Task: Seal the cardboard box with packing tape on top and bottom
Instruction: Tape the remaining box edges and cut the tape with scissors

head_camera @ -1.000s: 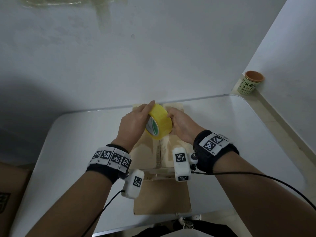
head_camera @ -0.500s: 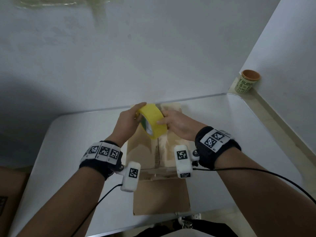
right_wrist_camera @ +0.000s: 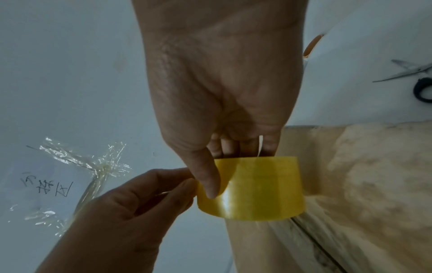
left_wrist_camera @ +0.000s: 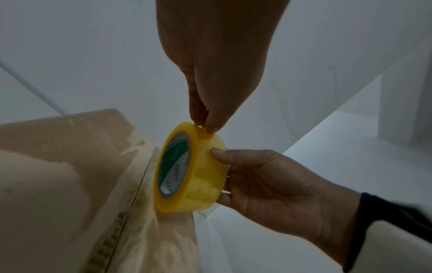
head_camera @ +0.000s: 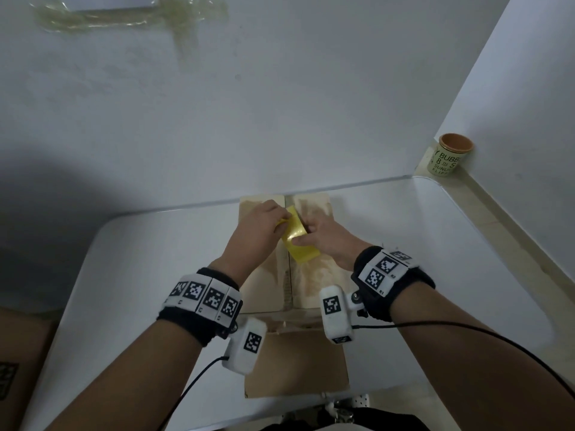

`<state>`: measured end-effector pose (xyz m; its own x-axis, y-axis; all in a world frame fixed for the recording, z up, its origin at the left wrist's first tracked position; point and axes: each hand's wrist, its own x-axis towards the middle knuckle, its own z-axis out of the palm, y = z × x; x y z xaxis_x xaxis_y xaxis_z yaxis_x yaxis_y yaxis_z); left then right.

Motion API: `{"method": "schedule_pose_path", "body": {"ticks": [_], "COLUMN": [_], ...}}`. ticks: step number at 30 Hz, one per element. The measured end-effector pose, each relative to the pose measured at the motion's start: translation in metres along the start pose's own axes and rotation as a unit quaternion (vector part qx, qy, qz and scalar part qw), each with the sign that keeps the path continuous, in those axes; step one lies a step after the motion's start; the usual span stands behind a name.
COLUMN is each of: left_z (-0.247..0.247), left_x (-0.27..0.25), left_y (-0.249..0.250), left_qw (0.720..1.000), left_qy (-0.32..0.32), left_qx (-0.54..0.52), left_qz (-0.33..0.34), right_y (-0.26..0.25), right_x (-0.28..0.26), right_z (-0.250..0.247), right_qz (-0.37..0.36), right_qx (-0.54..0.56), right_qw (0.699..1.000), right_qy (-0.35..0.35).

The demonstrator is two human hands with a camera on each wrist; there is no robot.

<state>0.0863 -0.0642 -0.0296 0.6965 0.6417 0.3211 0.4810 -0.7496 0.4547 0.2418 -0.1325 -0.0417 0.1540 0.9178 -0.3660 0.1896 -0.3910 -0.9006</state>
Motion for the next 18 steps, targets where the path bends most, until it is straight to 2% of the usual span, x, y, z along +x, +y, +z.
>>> {"method": "schedule_pose_path", "body": {"ticks": [6, 9, 11, 15, 18], "left_z": [-0.004, -0.003, -0.003, -0.001, -0.007], "left_x": [0.002, 0.001, 0.000, -0.005, -0.008], "left_y": [0.014, 0.016, 0.014, 0.009, 0.012], "left_qw": [0.987, 0.978, 0.980, 0.991, 0.992], "left_qy": [-0.040, -0.039, -0.052, -0.084, -0.119], "left_qx": [0.141, 0.187, 0.171, 0.087, -0.028], "left_qz": [0.072, 0.086, 0.094, 0.050, -0.001], "right_y": [-0.002, -0.004, -0.005, -0.007, -0.010], "right_x": [-0.005, -0.006, -0.008, -0.012, -0.013], "right_z": [-0.005, -0.006, -0.007, -0.015, -0.019], "right_qz": [-0.009, -0.013, -0.021, -0.033, -0.043], "right_qx": [-0.081, -0.141, -0.173, -0.244, -0.310], "right_qw": [0.997, 0.990, 0.984, 0.966, 0.948], "right_qy": [-0.009, -0.020, -0.039, -0.080, -0.060]}}
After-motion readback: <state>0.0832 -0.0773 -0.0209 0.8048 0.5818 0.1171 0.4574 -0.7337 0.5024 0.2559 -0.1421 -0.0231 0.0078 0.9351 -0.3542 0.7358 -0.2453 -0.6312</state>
